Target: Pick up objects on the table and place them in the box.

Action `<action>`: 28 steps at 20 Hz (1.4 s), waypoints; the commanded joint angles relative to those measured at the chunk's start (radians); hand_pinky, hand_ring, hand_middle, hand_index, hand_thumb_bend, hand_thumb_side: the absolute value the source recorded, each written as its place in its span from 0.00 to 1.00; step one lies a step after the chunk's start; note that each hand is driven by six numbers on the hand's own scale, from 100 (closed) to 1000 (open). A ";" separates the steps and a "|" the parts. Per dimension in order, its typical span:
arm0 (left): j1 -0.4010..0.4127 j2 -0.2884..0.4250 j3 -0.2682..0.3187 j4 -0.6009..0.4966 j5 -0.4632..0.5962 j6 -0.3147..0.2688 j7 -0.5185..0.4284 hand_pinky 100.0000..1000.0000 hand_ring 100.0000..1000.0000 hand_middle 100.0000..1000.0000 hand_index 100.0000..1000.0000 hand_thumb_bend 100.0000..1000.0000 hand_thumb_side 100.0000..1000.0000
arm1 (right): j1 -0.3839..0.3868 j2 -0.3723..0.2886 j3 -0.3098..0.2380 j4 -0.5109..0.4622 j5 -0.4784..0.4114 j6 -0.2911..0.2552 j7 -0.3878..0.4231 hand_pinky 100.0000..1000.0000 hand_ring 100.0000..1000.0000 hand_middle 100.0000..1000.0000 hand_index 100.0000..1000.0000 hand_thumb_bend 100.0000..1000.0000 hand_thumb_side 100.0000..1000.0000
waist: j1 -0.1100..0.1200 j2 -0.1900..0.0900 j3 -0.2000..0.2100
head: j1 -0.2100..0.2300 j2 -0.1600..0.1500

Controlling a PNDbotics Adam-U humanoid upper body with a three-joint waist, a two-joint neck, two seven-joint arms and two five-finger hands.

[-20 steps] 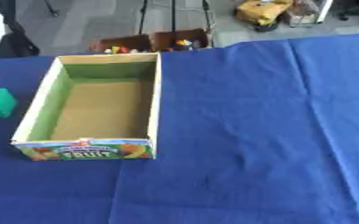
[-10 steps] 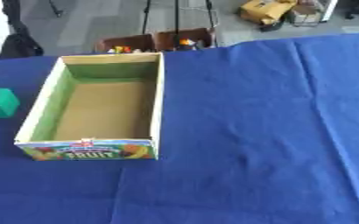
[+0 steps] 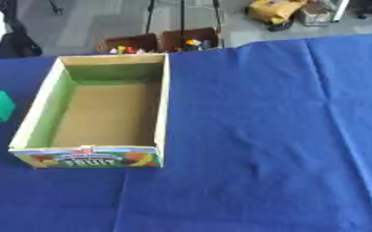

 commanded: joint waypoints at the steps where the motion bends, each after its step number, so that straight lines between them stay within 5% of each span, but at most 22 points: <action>1: -0.021 0.027 0.006 -0.005 -0.019 -0.014 -0.017 1.00 1.00 1.00 1.00 0.31 0.42 | -0.015 -0.032 -0.010 -0.020 -0.015 0.005 -0.002 0.68 0.65 0.40 0.63 0.00 0.74 | -0.001 -0.019 -0.002 | 0.004 -0.015; 18: -0.016 0.017 0.003 0.066 -0.025 -0.005 -0.018 0.96 1.00 1.00 1.00 0.19 0.38 | -0.019 -0.036 -0.015 -0.020 -0.020 0.011 -0.019 0.69 0.65 0.39 0.63 0.00 0.73 | 0.006 0.004 -0.016 | 0.019 -0.037; 28: -0.025 0.012 0.015 0.062 0.024 0.023 -0.018 0.76 0.78 0.97 1.00 0.00 0.28 | -0.017 -0.038 -0.017 -0.020 -0.018 0.016 -0.026 0.69 0.65 0.39 0.63 0.00 0.73 | 0.008 0.014 -0.018 | 0.019 -0.035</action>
